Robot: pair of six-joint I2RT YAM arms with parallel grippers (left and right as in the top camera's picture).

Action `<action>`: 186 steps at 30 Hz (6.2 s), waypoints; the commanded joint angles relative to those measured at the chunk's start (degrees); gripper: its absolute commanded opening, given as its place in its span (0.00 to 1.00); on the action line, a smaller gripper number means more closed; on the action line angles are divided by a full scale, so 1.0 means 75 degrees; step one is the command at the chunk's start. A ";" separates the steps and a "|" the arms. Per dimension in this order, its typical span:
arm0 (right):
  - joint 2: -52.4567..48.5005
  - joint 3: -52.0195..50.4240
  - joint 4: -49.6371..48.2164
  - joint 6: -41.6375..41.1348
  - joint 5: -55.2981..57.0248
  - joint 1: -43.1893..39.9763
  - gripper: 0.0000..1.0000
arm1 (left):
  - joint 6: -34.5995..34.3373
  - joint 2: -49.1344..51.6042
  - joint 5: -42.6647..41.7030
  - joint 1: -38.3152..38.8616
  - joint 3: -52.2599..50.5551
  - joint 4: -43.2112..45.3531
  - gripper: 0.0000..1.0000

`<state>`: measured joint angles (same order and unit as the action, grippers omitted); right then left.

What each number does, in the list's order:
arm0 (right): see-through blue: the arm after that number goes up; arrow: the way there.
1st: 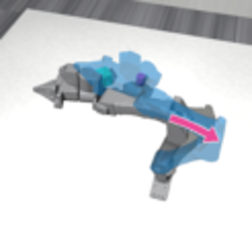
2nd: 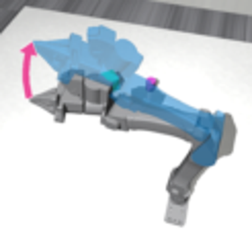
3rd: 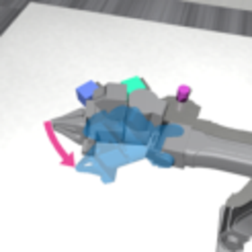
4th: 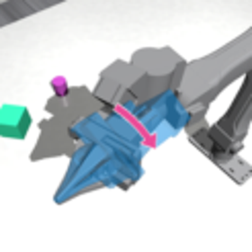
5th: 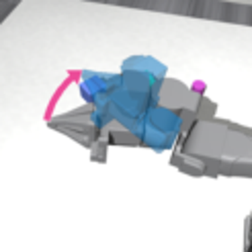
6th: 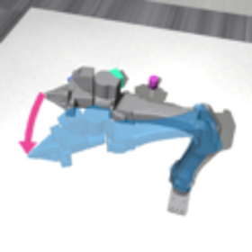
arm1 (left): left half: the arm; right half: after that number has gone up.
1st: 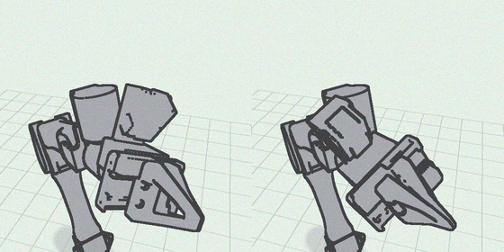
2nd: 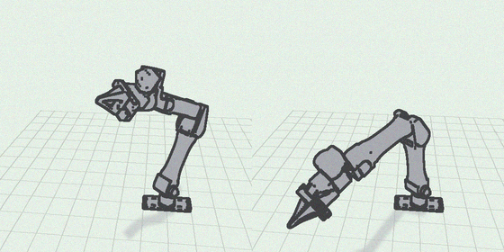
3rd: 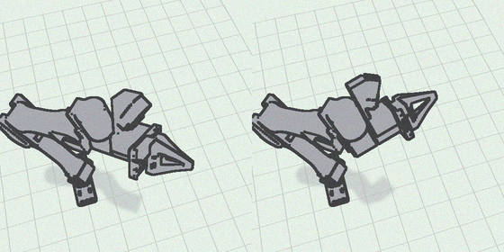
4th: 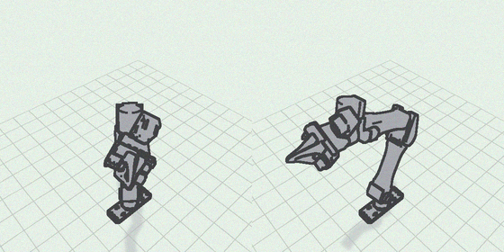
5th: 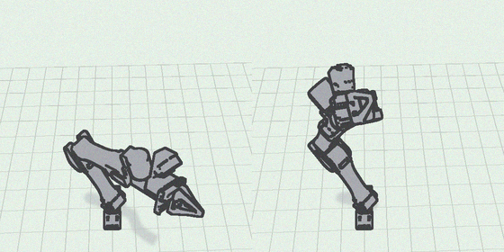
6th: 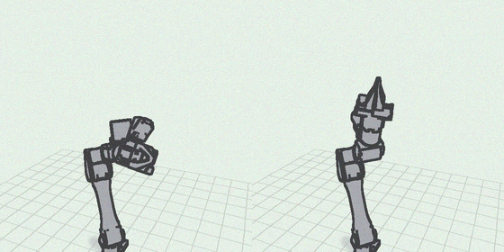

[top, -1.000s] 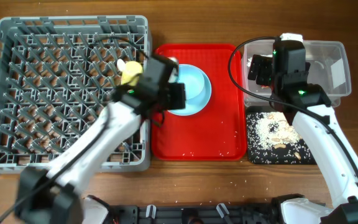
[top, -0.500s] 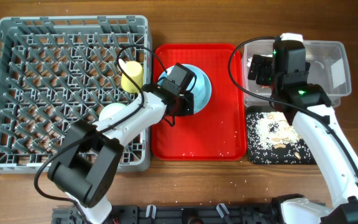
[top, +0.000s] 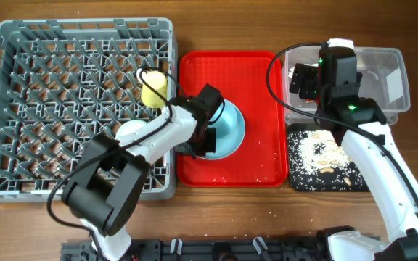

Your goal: Sort waste into correct bins and load items into the dishwasher rack

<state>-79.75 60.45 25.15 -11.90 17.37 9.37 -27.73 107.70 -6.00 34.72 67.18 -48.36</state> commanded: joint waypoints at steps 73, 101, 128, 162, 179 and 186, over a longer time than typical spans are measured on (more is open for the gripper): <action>0.0041 -0.0003 -0.0038 -0.0015 -0.0067 -0.0017 1.00 | -0.0935 0.2387 -1.0596 -0.8000 0.3075 0.4100 1.00; 0.0041 -0.0003 -0.0038 -0.0012 -0.0067 -0.0017 1.00 | 0.0073 -0.0245 0.0673 0.0915 0.2530 -0.0828 0.35; 0.0041 -0.0003 -0.0038 -0.0015 -0.0067 -0.0017 1.00 | 0.1515 -0.0224 -0.0880 -0.1241 0.2535 -0.0580 0.28; 0.0041 -0.0003 -0.0038 -0.0012 -0.0067 -0.0017 1.00 | 0.2221 -0.2311 0.0242 -0.1186 0.2745 -0.0714 0.04; 0.0041 -0.0003 -0.0038 -0.0015 -0.0070 -0.0017 1.00 | 0.4269 -0.2553 0.9623 -0.2792 0.3069 -0.1536 0.04; 0.0041 -0.0003 -0.0038 -0.0015 -0.0070 -0.0017 1.00 | 0.4269 -0.1445 1.0558 -0.2847 0.2413 -0.1813 0.04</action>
<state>-79.75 60.42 25.02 -11.90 17.37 9.32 3.88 96.49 68.36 13.76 88.12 -61.84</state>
